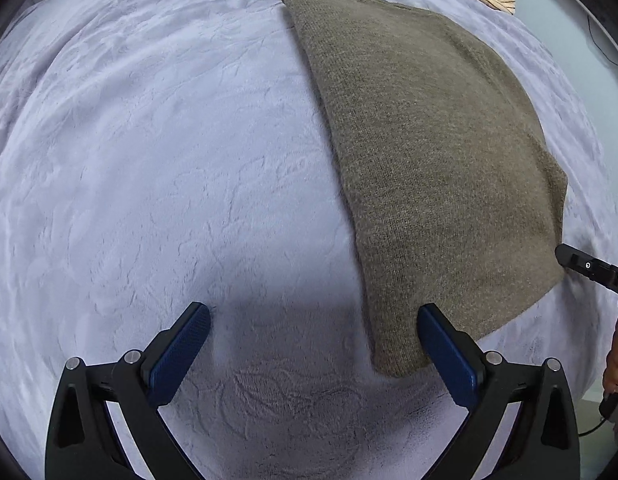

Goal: Fold small clothes
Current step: 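Pinch the new fold edge with the right gripper and tidy it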

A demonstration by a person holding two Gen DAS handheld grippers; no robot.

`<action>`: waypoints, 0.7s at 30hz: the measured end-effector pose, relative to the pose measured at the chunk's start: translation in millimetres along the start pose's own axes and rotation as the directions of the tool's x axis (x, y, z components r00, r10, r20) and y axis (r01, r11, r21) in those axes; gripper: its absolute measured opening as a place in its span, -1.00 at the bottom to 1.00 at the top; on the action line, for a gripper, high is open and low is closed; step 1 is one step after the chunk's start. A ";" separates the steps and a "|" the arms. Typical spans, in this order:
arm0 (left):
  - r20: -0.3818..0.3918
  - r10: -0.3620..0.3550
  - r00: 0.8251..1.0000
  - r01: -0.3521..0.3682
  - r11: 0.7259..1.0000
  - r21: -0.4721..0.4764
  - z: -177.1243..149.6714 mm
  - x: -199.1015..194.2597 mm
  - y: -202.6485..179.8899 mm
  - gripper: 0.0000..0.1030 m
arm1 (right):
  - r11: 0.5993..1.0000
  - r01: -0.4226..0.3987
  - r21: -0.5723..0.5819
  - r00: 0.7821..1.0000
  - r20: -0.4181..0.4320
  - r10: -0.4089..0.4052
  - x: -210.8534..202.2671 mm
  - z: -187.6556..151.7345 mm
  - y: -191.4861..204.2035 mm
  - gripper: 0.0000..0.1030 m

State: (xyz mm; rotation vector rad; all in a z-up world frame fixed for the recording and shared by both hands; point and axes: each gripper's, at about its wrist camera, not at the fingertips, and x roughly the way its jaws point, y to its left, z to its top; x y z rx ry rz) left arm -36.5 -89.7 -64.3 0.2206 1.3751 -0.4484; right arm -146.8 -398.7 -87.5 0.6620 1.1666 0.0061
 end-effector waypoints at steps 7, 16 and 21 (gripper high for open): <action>0.036 0.051 0.998 -0.051 0.999 -0.011 -1.2 -21.9 -3.3 1.00 | 0.998 0.021 0.063 0.999 0.033 -0.023 -24.3 2.8 4.2 -0.70; 0.107 0.071 0.992 -0.064 0.995 -0.071 24.0 -37.8 3.5 1.00 | 0.996 -0.082 0.028 0.993 0.091 0.079 -18.2 48.7 34.4 -0.56; 0.093 0.089 0.992 -0.082 0.994 -0.076 32.9 -28.6 -1.7 1.00 | 0.996 0.013 0.093 0.999 0.034 -0.016 18.5 57.5 17.2 -0.63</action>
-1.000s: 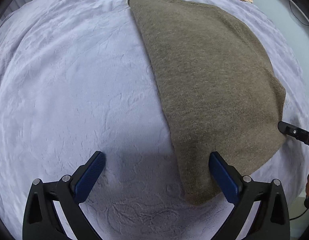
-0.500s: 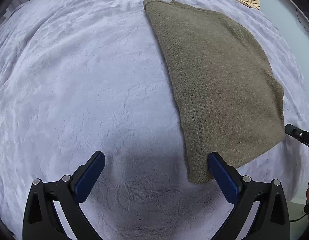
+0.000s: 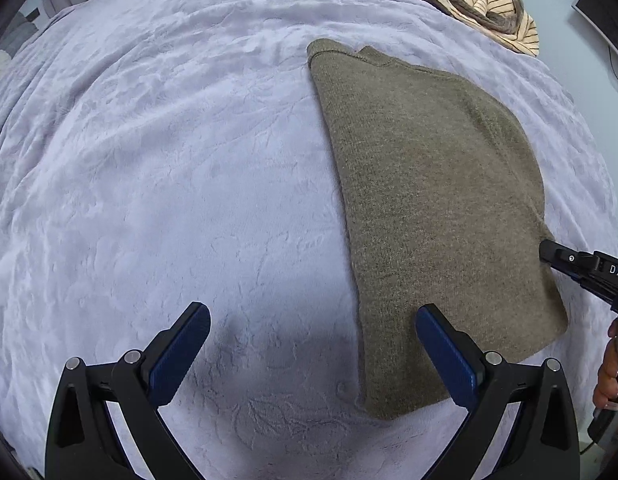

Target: Fold small clothes

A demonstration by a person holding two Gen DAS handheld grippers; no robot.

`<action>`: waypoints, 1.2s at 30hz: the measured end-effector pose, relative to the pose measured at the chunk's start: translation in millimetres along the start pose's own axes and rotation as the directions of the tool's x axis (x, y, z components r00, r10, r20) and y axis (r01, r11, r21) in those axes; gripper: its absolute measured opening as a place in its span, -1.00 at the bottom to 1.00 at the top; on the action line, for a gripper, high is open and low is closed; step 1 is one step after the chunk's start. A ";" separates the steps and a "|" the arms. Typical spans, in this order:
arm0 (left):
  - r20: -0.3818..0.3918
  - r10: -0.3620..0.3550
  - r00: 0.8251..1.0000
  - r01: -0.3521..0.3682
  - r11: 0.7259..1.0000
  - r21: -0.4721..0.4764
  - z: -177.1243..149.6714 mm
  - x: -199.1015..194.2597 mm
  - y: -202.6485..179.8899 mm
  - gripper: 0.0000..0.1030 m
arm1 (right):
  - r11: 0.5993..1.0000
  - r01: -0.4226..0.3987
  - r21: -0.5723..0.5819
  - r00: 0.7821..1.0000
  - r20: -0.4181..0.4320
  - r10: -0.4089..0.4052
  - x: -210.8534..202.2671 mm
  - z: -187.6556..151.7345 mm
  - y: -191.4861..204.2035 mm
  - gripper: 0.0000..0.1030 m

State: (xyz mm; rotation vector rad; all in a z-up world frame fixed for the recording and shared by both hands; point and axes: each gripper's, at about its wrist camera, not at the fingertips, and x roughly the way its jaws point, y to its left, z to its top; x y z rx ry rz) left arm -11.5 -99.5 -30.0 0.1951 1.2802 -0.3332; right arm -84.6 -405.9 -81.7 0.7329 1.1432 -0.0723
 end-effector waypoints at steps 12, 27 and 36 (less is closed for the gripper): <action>-0.010 0.006 1.000 -0.006 1.000 -0.015 1.6 3.6 3.9 1.00 | 0.993 -0.101 0.053 0.995 0.026 0.100 -35.6 -15.7 -18.4 -0.59; -0.047 0.004 0.999 -0.005 1.000 -0.011 6.6 13.1 4.3 1.00 | 0.996 -0.073 0.049 0.997 -0.020 0.074 -30.0 -20.8 -25.0 -0.06; -0.043 0.012 0.999 -0.012 1.000 0.007 12.3 16.0 0.6 1.00 | 0.996 -0.090 0.011 0.996 -0.003 0.090 -28.0 -7.4 -24.2 0.21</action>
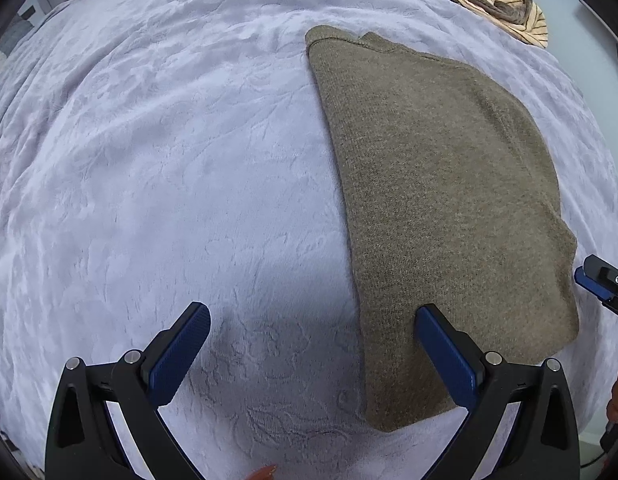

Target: Fold small clothes

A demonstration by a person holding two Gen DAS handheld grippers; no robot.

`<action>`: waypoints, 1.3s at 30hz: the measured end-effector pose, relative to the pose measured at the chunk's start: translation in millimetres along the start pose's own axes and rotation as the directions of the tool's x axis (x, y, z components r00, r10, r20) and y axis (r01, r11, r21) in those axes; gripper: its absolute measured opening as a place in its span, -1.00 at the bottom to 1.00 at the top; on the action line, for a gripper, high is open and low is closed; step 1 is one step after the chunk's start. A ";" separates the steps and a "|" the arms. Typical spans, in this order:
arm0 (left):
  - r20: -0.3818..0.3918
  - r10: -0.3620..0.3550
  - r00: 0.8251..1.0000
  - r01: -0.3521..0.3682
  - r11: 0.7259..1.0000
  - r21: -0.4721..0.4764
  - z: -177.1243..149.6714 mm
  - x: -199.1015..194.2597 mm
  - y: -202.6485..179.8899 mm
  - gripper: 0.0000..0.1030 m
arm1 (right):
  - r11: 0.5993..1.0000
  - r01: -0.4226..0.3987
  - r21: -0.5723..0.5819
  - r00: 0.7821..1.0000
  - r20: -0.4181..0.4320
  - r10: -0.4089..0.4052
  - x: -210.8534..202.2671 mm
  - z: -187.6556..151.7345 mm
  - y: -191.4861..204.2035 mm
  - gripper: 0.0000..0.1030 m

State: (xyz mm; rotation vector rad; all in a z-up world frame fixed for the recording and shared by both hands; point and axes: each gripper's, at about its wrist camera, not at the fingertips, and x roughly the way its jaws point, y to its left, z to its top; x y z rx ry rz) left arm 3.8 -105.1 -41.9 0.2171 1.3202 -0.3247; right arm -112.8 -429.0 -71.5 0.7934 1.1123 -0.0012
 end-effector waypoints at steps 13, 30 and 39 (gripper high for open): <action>-0.033 -0.018 0.999 0.019 1.000 0.017 22.8 9.9 -8.9 1.00 | 0.999 -0.036 -0.017 0.999 -0.040 0.035 11.8 21.7 -7.1 0.23; -0.044 -0.249 0.967 0.246 0.966 -0.075 71.5 32.9 -16.3 1.00 | 0.990 -0.140 -0.004 0.984 -0.113 0.138 38.4 48.6 -11.9 0.23; -0.073 -0.268 0.961 0.263 0.963 -0.063 77.3 46.0 -25.4 1.00 | 0.988 -0.155 -0.015 0.976 -0.156 0.150 55.7 61.0 -12.3 0.23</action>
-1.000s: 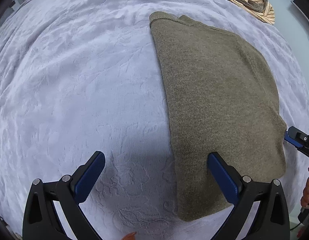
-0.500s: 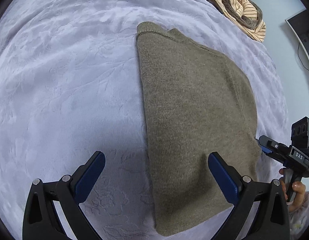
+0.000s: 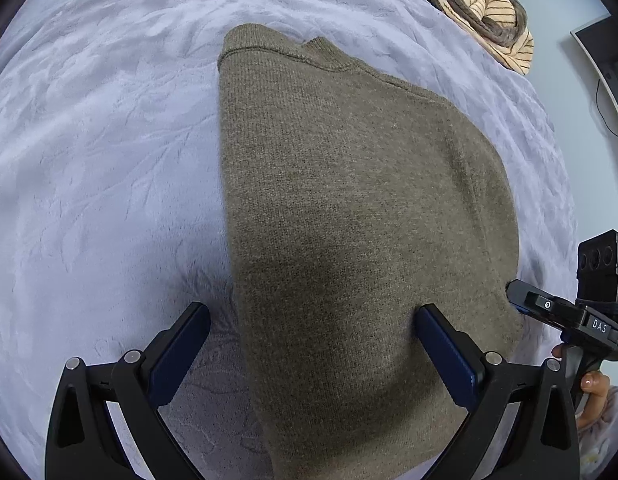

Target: Fold small clothes

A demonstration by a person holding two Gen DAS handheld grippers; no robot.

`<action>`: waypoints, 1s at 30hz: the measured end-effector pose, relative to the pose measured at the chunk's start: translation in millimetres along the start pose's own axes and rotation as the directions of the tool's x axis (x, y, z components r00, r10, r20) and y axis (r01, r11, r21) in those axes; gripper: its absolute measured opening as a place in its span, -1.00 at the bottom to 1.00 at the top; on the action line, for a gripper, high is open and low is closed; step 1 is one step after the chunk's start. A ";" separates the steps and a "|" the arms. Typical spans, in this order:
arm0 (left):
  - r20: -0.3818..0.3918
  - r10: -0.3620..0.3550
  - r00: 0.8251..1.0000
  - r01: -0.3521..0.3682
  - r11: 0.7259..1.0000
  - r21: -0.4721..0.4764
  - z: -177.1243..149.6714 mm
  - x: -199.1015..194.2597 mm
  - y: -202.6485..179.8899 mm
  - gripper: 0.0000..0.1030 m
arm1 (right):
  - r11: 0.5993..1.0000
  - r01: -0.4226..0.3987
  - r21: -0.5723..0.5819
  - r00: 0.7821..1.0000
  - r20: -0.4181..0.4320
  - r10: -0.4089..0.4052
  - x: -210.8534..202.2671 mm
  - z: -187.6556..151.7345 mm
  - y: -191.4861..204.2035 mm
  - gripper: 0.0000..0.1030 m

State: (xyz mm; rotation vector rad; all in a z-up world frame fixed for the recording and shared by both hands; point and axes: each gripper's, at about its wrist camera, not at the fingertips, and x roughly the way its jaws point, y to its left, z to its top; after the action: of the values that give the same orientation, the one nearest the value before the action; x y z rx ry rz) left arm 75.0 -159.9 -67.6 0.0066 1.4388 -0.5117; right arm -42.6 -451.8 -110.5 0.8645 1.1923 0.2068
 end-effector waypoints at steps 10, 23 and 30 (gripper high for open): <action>-0.012 -0.040 0.999 0.040 0.999 -0.007 12.9 16.0 -8.0 1.00 | 0.995 -0.088 -0.037 0.992 -0.091 0.084 22.0 23.7 0.4 0.27; -0.034 -0.091 0.995 0.091 0.996 -0.004 23.8 31.3 -11.6 0.98 | 0.984 -0.157 -0.089 0.977 -0.160 0.141 62.2 34.3 24.6 0.26; 0.051 -0.102 0.993 0.099 0.993 0.063 12.9 -5.7 -17.4 0.10 | 0.978 -0.199 -0.054 0.974 -0.121 0.192 46.2 21.3 49.8 -0.38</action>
State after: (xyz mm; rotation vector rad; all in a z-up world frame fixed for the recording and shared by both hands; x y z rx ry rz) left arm 81.0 -177.6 -55.1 -0.0316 1.3756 -0.6333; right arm 8.6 -402.3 -107.9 0.9222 1.2000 0.4591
